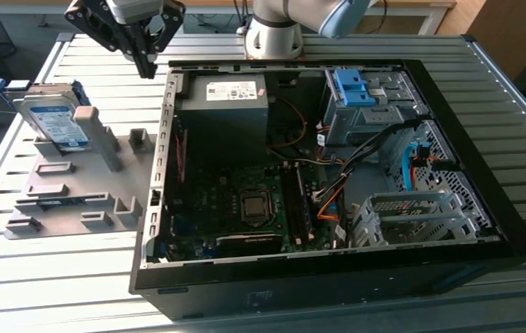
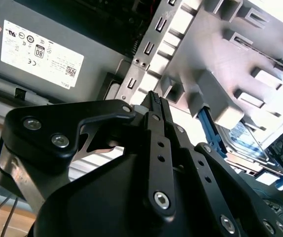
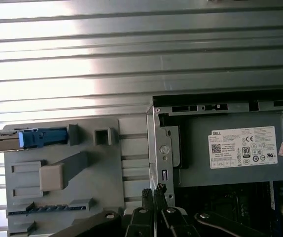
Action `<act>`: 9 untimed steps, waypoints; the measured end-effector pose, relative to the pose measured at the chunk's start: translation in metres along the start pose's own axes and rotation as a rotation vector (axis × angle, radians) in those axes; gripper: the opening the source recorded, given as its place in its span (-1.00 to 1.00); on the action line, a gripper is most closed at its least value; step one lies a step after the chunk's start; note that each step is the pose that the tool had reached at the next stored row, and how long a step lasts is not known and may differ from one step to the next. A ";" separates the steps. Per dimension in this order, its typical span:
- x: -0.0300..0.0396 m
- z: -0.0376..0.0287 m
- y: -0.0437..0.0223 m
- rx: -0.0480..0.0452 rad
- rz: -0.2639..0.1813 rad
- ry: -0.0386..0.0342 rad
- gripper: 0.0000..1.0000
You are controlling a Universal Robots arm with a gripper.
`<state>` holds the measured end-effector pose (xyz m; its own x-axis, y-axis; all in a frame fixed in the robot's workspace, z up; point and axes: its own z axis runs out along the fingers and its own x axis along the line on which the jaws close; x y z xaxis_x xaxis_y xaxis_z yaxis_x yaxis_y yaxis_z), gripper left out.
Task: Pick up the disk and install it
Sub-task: 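Reach for the disk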
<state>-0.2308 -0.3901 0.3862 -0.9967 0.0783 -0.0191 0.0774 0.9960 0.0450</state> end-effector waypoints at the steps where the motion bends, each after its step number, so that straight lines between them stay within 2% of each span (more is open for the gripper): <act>1: 0.0010 0.0000 0.0003 -0.0003 0.000 0.0000 -0.69; 6: 0.0066 0.0001 0.0019 -0.0007 0.000 0.0000 -0.69; 9: 0.0103 0.0002 0.0028 -0.0009 0.000 0.0001 -0.79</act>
<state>-0.2409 -0.3864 0.3859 -0.9967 0.0784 -0.0190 0.0774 0.9959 0.0459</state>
